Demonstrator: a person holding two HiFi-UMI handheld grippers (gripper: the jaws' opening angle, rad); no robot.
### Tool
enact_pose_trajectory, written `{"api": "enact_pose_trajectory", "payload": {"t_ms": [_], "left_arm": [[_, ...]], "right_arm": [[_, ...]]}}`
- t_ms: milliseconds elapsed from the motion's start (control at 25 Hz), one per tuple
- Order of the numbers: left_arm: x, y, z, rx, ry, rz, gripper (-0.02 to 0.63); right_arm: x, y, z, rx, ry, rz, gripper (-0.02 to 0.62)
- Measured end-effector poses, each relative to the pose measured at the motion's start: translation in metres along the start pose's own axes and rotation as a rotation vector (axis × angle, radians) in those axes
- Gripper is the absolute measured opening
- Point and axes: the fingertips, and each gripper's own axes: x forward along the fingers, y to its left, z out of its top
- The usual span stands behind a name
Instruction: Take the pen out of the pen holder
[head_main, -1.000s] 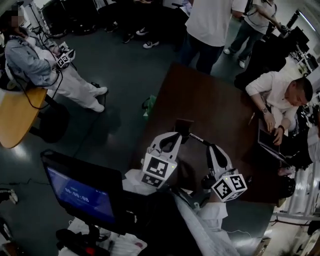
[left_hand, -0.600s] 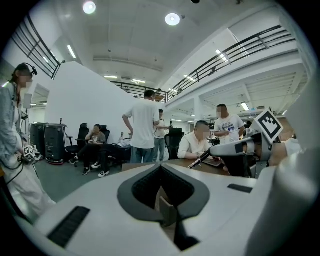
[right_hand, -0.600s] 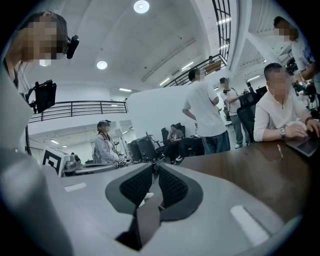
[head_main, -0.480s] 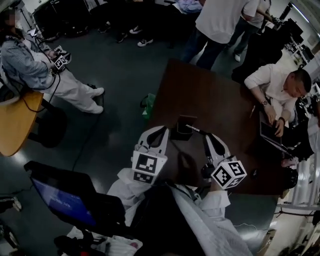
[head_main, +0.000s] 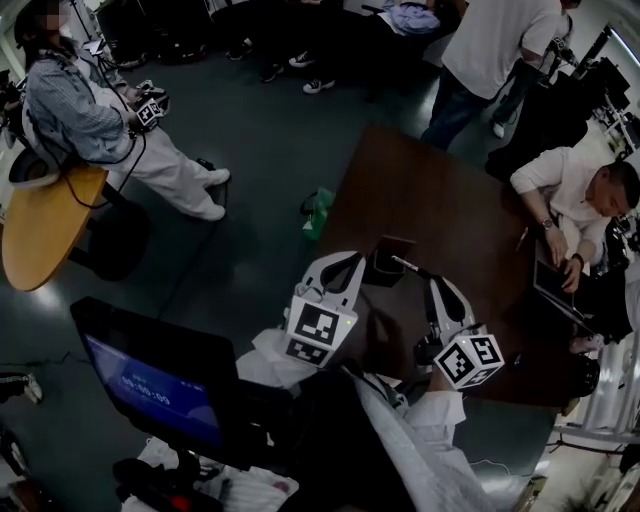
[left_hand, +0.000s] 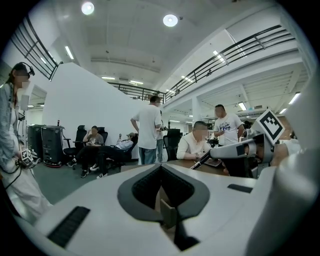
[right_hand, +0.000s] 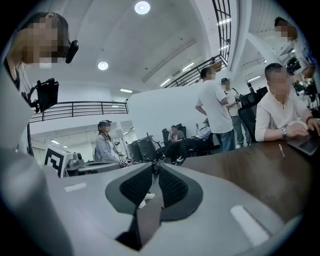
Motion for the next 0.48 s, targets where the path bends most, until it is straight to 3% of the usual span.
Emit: {"api": "enact_pose_trajectory", "payload": {"t_ms": [480], "left_arm": [[-0.006,-0.005,-0.002,-0.003,-0.009,-0.001,0.005]], "right_arm": [[-0.002,0.006,-0.01,-0.008,0.009,0.02,0.044]]}}
